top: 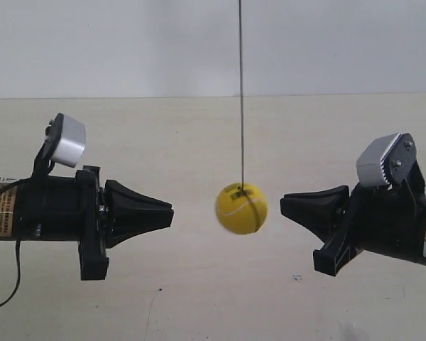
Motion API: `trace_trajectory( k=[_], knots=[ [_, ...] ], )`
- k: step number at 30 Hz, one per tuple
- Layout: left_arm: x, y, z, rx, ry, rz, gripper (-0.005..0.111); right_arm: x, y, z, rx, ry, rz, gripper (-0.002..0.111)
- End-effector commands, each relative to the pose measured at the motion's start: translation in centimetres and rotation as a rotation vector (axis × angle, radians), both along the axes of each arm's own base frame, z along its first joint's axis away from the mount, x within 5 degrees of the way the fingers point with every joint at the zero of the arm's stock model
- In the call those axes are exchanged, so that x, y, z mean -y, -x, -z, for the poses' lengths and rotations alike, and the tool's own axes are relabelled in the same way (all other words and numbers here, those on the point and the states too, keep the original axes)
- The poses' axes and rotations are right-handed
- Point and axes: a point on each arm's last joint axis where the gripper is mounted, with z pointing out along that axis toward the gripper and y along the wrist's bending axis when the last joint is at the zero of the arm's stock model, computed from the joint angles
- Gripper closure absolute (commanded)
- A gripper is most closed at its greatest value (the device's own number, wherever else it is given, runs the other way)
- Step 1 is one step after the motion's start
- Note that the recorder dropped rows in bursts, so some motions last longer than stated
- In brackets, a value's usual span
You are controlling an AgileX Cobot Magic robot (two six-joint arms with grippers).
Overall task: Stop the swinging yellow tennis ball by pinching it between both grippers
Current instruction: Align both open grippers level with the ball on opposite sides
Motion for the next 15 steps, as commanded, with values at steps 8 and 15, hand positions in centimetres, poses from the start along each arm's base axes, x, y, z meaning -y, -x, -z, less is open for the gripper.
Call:
trace_trajectory(
  k=[8,15],
  knots=[
    [0.50,0.31,-0.52,0.053,0.054,0.067,0.102,-0.37,0.27,-0.44,0.021,-0.043,-0.049,0.108],
    [0.49,0.05,-0.67,0.088,0.062,0.047,0.102,-0.45,0.32,-0.65,0.032,-0.063,-0.059,0.108]
  ],
)
